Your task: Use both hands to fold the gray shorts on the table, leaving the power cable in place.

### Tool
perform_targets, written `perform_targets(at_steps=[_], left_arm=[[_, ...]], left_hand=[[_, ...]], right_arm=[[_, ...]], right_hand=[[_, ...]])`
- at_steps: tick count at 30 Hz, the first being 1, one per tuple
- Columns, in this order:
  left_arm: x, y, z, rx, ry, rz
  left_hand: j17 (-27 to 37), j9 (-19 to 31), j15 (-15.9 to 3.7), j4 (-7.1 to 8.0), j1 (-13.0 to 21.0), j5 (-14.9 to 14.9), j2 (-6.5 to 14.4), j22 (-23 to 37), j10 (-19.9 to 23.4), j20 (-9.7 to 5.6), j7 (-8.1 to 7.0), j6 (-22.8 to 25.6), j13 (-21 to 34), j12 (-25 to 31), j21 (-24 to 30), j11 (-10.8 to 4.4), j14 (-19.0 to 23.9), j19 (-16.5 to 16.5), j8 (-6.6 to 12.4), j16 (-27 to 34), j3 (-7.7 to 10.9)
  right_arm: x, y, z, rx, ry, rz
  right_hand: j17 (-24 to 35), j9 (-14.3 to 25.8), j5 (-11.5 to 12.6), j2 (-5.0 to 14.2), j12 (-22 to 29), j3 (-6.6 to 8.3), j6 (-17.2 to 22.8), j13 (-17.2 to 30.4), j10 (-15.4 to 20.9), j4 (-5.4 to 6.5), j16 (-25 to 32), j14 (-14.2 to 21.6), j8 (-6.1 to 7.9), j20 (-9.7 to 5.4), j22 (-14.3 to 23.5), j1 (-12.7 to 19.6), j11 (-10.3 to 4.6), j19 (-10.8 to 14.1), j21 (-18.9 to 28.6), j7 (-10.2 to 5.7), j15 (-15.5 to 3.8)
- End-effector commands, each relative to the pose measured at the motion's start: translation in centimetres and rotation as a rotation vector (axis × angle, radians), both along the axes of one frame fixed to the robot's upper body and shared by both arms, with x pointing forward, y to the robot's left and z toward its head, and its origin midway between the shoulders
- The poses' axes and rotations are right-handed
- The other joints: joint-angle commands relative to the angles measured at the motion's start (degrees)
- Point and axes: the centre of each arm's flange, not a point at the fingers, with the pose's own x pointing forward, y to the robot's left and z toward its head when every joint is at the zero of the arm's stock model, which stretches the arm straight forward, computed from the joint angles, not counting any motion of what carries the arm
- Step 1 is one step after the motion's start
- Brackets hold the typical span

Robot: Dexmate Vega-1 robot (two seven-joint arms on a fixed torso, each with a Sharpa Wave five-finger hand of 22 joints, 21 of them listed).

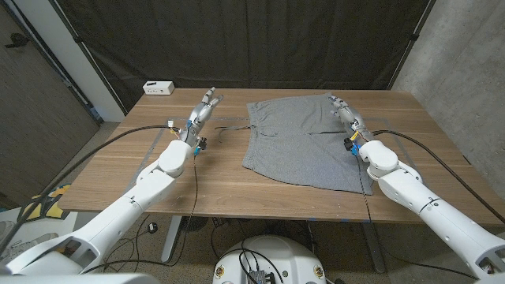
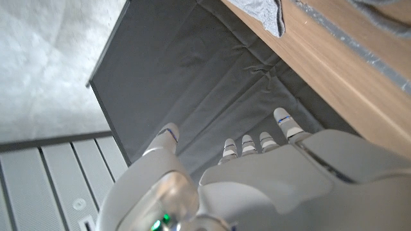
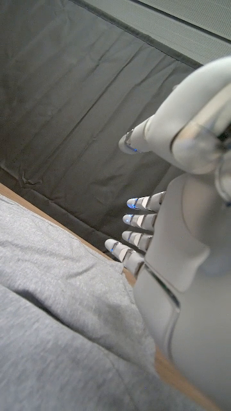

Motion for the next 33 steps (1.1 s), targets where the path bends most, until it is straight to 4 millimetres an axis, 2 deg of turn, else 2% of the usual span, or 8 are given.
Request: perform_targets(at_steps=[1, 17, 22, 33], left_arm=[[-2.1, -1.4, 0.7, 0.201, -0.097, 0.086], [-4.4, -3.0, 0.7, 0.434, -0.144, 0.134], [-5.3, -3.6, 0.6, 0.493, -0.163, 0.150], [-7.2, -4.8, -0.1, 0.614, -0.187, 0.179]], left_hand=[[0.2, 0.3, 0.20, -0.93, 1.2, -0.3, 0.0, 0.2, -0.7, 0.15, 0.14, 0.8, 0.1, -0.2, -0.2, 0.49, -5.4, -6.4, 0.37, -0.1, 0.21], [0.2, 0.3, -0.55, -2.08, 2.2, -0.8, 0.1, 0.3, -1.6, -0.60, 0.27, 1.2, 0.2, -0.9, -0.9, 0.33, -6.8, -7.0, -0.01, -0.7, 0.28], [0.2, 0.3, -0.64, -2.46, 2.5, -0.9, 0.0, 0.3, -1.9, -0.70, -0.13, 1.0, 0.2, -1.0, -1.2, 0.15, -7.0, -7.3, -0.25, -0.8, 0.27], [0.2, 0.3, -0.71, -3.02, 2.9, -1.0, -0.1, 0.3, -2.1, -0.75, -0.32, 1.5, 0.2, -1.2, -1.6, -0.13, -7.5, -7.7, -0.22, -0.9, 0.21]], right_arm=[[-3.1, -0.1, 0.5, -0.143, -0.029, -0.117], [-6.8, 0.4, -0.3, -0.306, -0.022, -0.247], [-8.0, 0.3, -0.7, -0.347, -0.015, -0.276], [-10.2, 0.2, -2.1, -0.416, 0.022, -0.345]], right_hand=[[0.1, 0.2, -0.3, 0.09, 0.4, 0.34, 0.6, 0.2, 0.8, -0.58, 0.5, 0.4, 0.27, 0.15, 0.2, 0.9, -0.08, 0.5, 0.5, 0.11, 0.10], [0.1, 0.2, -0.6, 0.34, 0.3, 0.90, 1.6, 0.2, 1.5, -1.84, 0.5, 1.3, 0.39, 0.04, 0.2, 2.4, -0.51, 1.1, 0.6, -0.31, -0.54], [0.1, 0.2, -0.7, 0.36, 0.3, 1.08, 1.9, 0.2, 1.7, -2.29, 0.5, 1.6, 0.38, -0.06, 0.2, 2.9, -0.68, 1.4, 0.6, -0.45, -0.90], [0.1, 0.2, -0.9, 0.43, 0.5, 1.28, 2.5, 0.2, 2.6, -2.88, 0.5, 2.0, 0.43, -0.12, 0.2, 3.5, -0.76, 1.7, 0.6, -0.58, -1.09]])
